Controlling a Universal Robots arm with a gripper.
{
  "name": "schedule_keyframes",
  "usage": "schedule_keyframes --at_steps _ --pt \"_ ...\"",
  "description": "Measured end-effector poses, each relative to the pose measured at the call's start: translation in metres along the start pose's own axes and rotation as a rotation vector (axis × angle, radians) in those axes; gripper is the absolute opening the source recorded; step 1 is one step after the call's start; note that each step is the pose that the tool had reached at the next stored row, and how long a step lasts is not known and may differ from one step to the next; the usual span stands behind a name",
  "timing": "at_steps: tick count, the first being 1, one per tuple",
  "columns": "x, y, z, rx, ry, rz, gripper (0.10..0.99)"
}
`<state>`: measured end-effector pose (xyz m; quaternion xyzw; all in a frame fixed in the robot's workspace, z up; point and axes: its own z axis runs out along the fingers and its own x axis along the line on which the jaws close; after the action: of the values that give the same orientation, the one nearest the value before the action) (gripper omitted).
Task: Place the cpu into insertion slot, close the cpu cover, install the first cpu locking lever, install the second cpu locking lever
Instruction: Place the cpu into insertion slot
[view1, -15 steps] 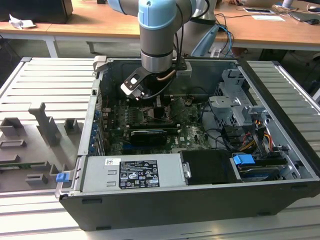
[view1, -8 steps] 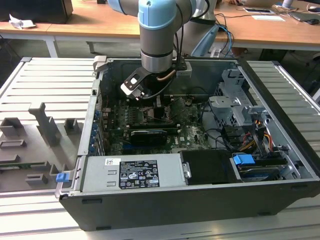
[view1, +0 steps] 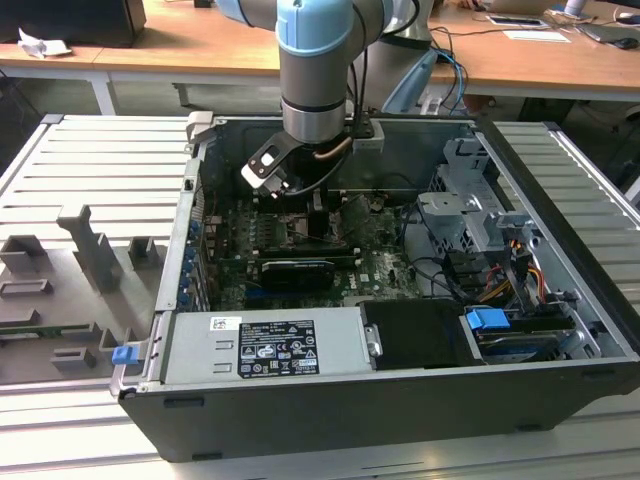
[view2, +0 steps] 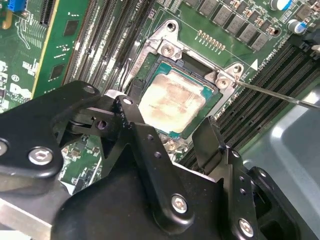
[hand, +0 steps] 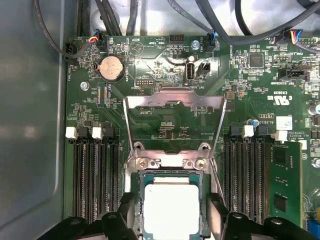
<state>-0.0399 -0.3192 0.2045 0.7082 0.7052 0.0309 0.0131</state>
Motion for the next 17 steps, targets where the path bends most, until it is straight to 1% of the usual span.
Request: schedule_keyframes --at_steps 3,5,7,8,10,12,13,14,17 --pt "0.0001 0.0005 -0.0043 0.004 0.0001 0.0 0.659" --pt "0.0002 0.0008 -0.0067 0.007 0.0001 0.0 0.525" --pt "0.0003 0.0013 -0.0072 0.012 0.0003 0.0 0.408" --pt "0.0002 0.0017 -0.0074 0.014 0.0002 0.0 0.408" --pt "0.0002 0.0027 -0.0077 0.021 -0.0001 0.0 0.286" --pt "0.0002 0.0028 -0.0078 0.022 0.0 0.001 0.165" --pt "0.0002 0.0028 -0.0078 0.022 0.0 0.001 0.165" --pt "0.0002 0.0028 -0.0078 0.022 0.0 0.001 0.106" --pt "0.0003 0.0029 -0.0082 0.023 -0.0002 0.001 0.106"
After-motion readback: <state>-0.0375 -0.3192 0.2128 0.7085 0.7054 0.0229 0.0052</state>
